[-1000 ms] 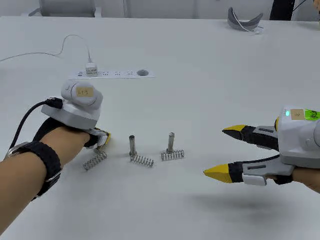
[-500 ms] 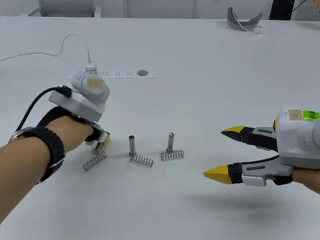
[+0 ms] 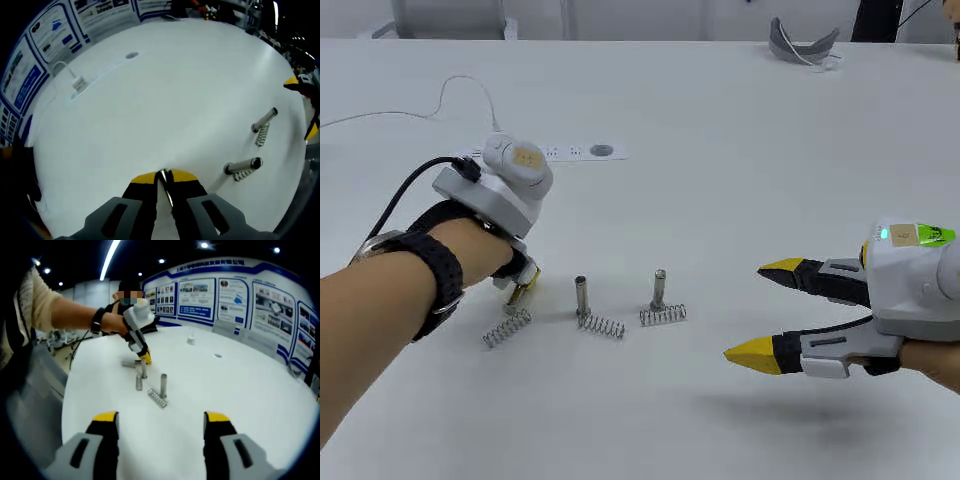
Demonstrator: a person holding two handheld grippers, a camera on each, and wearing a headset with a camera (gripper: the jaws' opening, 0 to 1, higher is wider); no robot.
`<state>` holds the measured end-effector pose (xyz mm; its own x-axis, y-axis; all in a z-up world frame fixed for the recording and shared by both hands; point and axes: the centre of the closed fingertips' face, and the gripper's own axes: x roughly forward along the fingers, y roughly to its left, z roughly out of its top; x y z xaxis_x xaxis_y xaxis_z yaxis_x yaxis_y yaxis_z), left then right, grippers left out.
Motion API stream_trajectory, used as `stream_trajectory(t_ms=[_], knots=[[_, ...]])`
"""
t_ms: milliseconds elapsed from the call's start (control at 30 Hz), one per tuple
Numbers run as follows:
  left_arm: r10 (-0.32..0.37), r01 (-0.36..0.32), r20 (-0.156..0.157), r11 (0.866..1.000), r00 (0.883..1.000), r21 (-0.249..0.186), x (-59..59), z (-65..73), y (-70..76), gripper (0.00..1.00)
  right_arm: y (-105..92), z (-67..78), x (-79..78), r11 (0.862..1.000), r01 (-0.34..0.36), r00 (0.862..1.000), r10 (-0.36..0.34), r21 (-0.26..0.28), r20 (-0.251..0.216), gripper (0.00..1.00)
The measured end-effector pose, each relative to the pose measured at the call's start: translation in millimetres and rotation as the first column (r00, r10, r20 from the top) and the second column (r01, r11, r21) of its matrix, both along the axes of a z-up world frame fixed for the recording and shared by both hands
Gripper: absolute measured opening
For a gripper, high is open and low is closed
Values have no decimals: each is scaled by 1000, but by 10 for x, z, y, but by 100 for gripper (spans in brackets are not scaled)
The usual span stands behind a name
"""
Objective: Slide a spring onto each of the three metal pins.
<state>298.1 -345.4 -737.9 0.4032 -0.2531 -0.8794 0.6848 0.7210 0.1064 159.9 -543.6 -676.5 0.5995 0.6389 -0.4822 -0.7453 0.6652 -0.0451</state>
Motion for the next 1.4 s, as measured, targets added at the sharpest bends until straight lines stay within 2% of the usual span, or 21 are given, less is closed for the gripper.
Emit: stream_trajectory(t_ms=[233, 433, 800, 1400], knots=[[14, -13, 35, 999, 999, -37, 0, 11, 20, 7, 9, 9, -8, 1000, -1, 1000, 1, -3, 2, 70], [26, -24, 34, 998, 999, -64, -5, 16, 54, 7, -4, 26, 6, 1000, 5, 1000, -5, -1, 7, 70], [58, -52, 33, 987, 998, -153, -71, 166, 78, 7, -10, 2, 17, 1000, 1, 1000, -1, -5, 2, 70], [63, -46, 75, 975, 995, -219, -220, 425, 138, 7, 21, 1, 9, 1000, -11, 1000, 11, -11, 1, 70]])
